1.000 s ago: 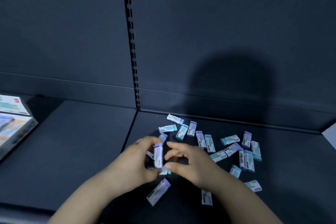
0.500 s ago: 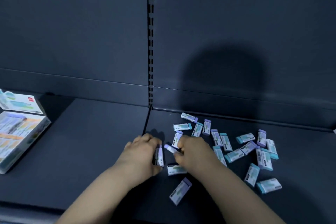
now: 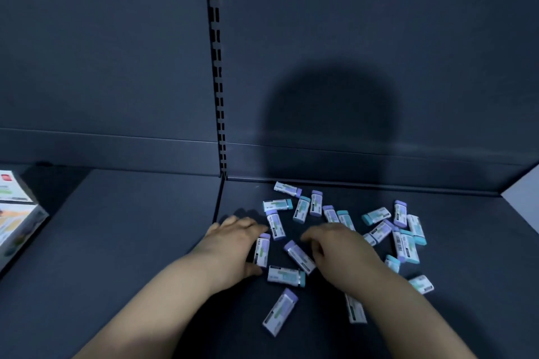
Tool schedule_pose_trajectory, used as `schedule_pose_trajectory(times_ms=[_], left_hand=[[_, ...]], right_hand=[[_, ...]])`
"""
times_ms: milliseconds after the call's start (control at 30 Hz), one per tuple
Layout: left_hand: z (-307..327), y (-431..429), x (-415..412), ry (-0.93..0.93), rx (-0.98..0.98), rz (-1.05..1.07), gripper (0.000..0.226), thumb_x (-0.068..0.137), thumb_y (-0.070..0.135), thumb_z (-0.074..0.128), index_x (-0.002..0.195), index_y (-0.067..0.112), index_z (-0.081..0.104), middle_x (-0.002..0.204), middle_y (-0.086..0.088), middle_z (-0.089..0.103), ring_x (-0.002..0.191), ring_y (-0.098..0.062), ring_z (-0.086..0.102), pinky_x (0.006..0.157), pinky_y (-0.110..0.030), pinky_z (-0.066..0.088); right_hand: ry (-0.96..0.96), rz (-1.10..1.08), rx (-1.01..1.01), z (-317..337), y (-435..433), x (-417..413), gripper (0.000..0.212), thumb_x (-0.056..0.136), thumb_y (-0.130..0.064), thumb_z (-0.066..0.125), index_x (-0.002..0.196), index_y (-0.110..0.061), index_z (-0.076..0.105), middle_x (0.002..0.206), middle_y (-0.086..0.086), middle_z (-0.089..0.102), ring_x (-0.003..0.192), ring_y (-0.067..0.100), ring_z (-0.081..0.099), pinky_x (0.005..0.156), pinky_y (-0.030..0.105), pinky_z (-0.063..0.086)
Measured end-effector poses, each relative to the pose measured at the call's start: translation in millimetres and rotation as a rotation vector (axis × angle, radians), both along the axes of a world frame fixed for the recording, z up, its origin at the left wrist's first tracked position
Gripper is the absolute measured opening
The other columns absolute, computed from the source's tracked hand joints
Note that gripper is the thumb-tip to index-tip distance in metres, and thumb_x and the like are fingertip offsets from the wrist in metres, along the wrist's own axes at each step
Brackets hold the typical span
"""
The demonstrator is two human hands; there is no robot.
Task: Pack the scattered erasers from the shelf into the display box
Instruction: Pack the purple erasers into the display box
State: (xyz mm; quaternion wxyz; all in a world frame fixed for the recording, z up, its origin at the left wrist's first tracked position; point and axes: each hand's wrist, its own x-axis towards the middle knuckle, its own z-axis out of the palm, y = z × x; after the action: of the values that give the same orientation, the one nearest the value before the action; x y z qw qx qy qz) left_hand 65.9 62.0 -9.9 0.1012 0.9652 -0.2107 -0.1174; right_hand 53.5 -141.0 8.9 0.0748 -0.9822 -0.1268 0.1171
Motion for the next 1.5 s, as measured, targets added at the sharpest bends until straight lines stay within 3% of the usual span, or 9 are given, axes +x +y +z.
schedule_pose_trajectory(times_ms=[100,333,533,700,833,967,1033,1233,1500], left_hand=[[0.5,-1.2,1.9,0.000,-0.009,-0.018,0.072,0.081,0.046,0.064,0.143,0.032,0.030,0.143,0.011,0.032,0.132,-0.014,0.026,0.109,-0.029,0.025],[-5.3,-11.5,0.7,0.013,-0.042,-0.065,0.075,0.082,0.047,0.062,0.145,0.031,0.025,0.143,0.008,0.030,0.131,-0.015,0.025,0.109,-0.030,0.025],[-5.0,-14.0,3.0,-0.005,-0.096,-0.073,0.068,0.079,0.047,0.063,0.139,0.031,0.035,0.136,0.006,0.035,0.128,-0.016,0.030,0.106,-0.029,0.029],[-0.6,1.8,-5.3,-0.172,-0.170,-0.100,0.064,0.079,0.039,0.062,0.137,0.033,0.035,0.132,0.011,0.034,0.123,-0.011,0.032,0.102,-0.027,0.028],[4.3,9.0,-17.4,-0.294,-0.148,-0.151,0.061,0.081,0.035,0.059,0.137,0.031,0.035,0.134,0.013,0.038,0.123,-0.012,0.035,0.098,-0.028,0.029],[4.3,15.9,-31.6,-0.371,-0.070,-0.142,0.064,0.052,0.037,0.075,0.113,0.023,0.061,0.106,0.008,0.062,0.098,-0.016,0.061,0.078,-0.030,0.047],[3.5,17.4,-39.8,-0.421,-0.069,-0.100,0.065,0.044,0.039,0.077,0.105,0.023,0.064,0.097,0.008,0.064,0.089,-0.016,0.064,0.070,-0.028,0.049],[12.0,21.8,-79.0,-0.470,-0.013,0.012,0.068,0.039,0.042,0.083,0.103,0.022,0.068,0.095,0.007,0.066,0.085,-0.016,0.065,0.067,-0.029,0.052],[14.1,57.5,-117.0,-0.444,0.036,0.119,0.076,0.035,0.041,0.088,0.104,0.014,0.071,0.092,0.003,0.067,0.081,-0.018,0.066,0.067,-0.028,0.054]], right_hand=[[0.234,0.147,0.041,3.8,-2.9,6.0,0.067,0.084,-0.006,0.052,0.140,-0.037,0.032,0.131,-0.005,0.043,0.123,0.016,0.036,0.102,0.029,0.034],[0.195,0.040,0.005,2.0,21.7,13.9,0.064,0.071,-0.033,0.076,0.126,-0.023,0.045,0.125,0.002,0.051,0.113,0.021,0.049,0.092,0.034,0.045],[0.122,-0.029,0.057,1.4,20.3,6.3,0.058,0.070,-0.038,0.074,0.120,-0.025,0.049,0.120,-0.001,0.053,0.109,0.018,0.050,0.088,0.032,0.045],[-0.048,-0.080,0.184,4.6,22.9,-16.0,0.061,0.071,-0.040,0.069,0.125,-0.029,0.044,0.122,-0.007,0.045,0.116,0.014,0.042,0.098,0.029,0.038],[-0.100,-0.072,0.158,0.2,36.4,-30.6,0.066,0.071,-0.047,0.070,0.129,-0.030,0.042,0.127,-0.010,0.042,0.119,0.013,0.039,0.102,0.029,0.033],[-0.129,-0.053,0.176,-2.1,42.3,-44.4,0.069,0.072,-0.044,0.070,0.132,-0.030,0.039,0.129,-0.010,0.042,0.121,0.013,0.038,0.102,0.028,0.032],[-0.154,-0.026,0.174,-0.6,43.2,-48.6,0.069,0.072,-0.043,0.070,0.132,-0.029,0.040,0.129,-0.009,0.042,0.120,0.013,0.039,0.102,0.030,0.033],[-0.176,0.099,0.174,9.6,47.2,-59.1,0.060,0.075,-0.041,0.067,0.129,-0.030,0.042,0.127,-0.009,0.044,0.117,0.015,0.039,0.099,0.031,0.035],[-0.163,0.198,0.117,17.4,79.0,-80.4,0.065,0.076,-0.046,0.068,0.132,-0.032,0.038,0.130,-0.010,0.040,0.121,0.013,0.035,0.100,0.029,0.031]])
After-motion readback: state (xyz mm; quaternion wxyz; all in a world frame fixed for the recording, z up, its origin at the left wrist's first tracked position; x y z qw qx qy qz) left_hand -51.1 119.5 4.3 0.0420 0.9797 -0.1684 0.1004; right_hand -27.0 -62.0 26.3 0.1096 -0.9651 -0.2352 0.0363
